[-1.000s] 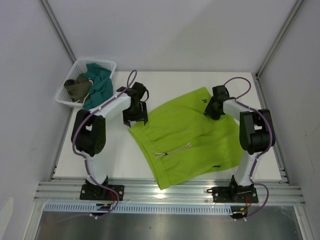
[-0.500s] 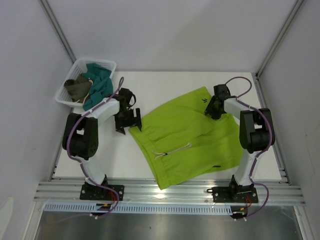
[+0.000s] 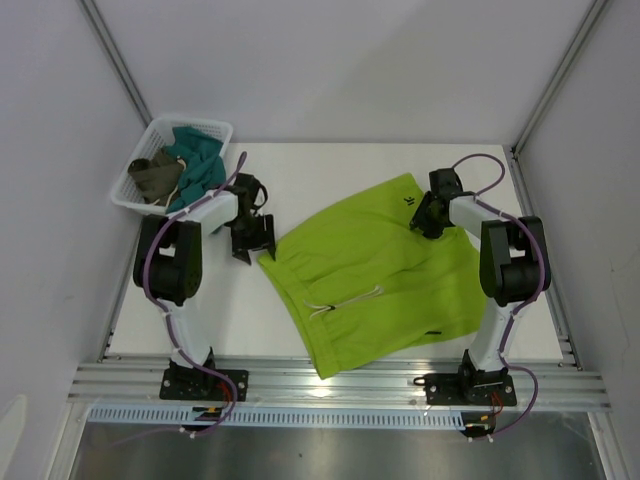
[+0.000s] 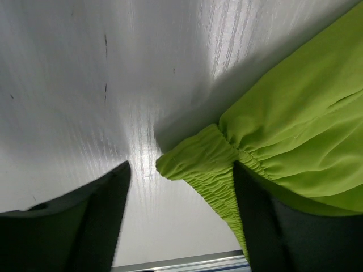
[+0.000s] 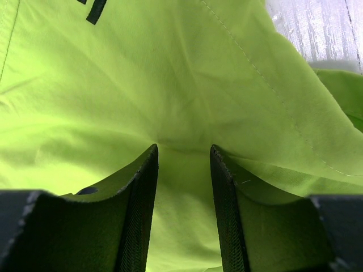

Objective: Fold and stack the shorts
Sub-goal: Flatten the shorts out, then fold the shorts

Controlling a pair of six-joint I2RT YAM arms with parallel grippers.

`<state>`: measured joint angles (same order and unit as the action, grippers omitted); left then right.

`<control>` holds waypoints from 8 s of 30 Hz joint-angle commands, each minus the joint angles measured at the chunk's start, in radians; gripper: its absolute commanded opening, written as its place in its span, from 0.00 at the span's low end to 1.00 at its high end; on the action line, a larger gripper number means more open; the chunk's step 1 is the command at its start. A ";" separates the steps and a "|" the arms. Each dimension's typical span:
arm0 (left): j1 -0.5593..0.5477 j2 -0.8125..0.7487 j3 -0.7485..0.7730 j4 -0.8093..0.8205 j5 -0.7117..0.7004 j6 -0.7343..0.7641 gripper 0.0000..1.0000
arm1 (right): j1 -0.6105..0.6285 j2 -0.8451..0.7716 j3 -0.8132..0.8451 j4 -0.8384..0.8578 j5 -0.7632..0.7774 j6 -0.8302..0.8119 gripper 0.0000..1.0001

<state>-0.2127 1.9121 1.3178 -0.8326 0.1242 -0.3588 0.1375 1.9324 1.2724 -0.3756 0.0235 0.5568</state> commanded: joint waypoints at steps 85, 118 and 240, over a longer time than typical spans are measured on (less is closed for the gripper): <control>-1.186 -0.713 -0.413 0.254 -0.291 0.136 0.97 | -0.039 -0.061 -0.001 0.030 -0.039 0.018 0.43; -1.314 -0.202 -0.353 0.274 -0.436 0.236 0.40 | -0.111 -0.067 0.008 0.033 -0.069 0.014 0.45; -0.904 -0.219 -0.109 0.049 0.176 0.173 0.00 | -0.868 -0.655 -0.524 -0.270 0.029 0.000 0.56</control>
<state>-1.1259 1.7275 1.2076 -0.7956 0.2638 -0.1589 -0.7048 1.2663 0.7677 -0.7441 0.0853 0.6247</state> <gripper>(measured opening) 0.025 0.548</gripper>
